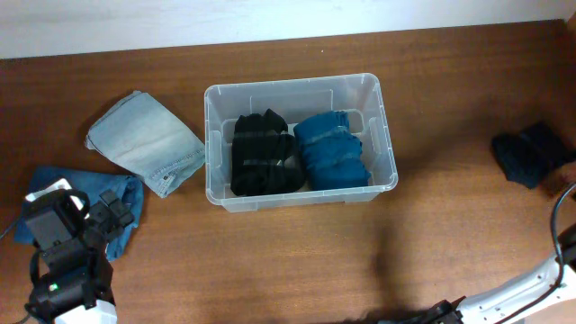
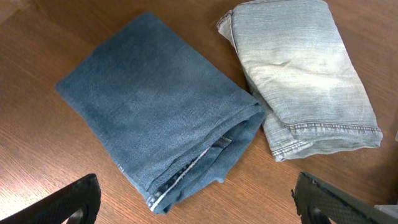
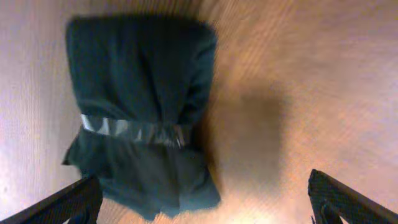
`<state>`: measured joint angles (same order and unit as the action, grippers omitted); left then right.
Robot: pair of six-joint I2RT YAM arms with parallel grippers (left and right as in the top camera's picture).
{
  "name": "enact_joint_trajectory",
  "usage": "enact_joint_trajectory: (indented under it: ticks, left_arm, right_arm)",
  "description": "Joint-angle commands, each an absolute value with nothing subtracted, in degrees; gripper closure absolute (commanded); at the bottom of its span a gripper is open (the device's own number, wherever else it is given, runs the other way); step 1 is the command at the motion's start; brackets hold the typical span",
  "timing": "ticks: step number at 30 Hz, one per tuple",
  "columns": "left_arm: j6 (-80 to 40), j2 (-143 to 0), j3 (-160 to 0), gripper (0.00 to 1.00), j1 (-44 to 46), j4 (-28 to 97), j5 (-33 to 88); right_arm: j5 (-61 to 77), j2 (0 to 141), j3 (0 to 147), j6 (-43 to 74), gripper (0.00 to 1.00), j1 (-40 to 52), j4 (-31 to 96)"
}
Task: Pack container
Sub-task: 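Grasp the second black bundle at the table's right edge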
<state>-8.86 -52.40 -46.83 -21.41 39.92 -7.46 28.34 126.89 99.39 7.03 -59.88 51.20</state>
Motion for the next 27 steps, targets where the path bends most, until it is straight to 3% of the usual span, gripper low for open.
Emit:
enact_joint_trajectory:
  ticks: [1,11,14,19,26,27]
  left_arm:
    - [-9.41,-52.56,-48.05,0.01,-21.8,39.97,-6.83]
    - [-9.43,-52.56,-48.05,0.01,-21.76,39.97,-6.17]
    - [-9.41,-52.56,-48.05,0.01,-21.76,39.97,-6.17]
    - [-9.41,-52.56,-48.05,0.0,-21.76,39.97,-6.2]
    - [-9.41,-52.56,-48.05,0.01,-21.76,39.94,-6.2]
    - [-9.41,-52.56,-48.05,0.0,-21.76,39.92,-6.2]
  right_arm:
    - [38.39,131.57,99.09,2.02,0.02,-58.57,49.69]
    - [44.38,138.04,98.98,1.93,0.0,-53.52,43.46]
    - [44.38,138.12,98.98,1.93,0.18,-52.27,42.74]
    - [44.36,138.12,98.98,1.91,0.6,-51.09,42.48]
    - [44.42,138.1,99.0,1.89,0.8,-51.03,42.92]
    - [44.69,138.04,99.0,1.89,0.92,-50.94,43.29]
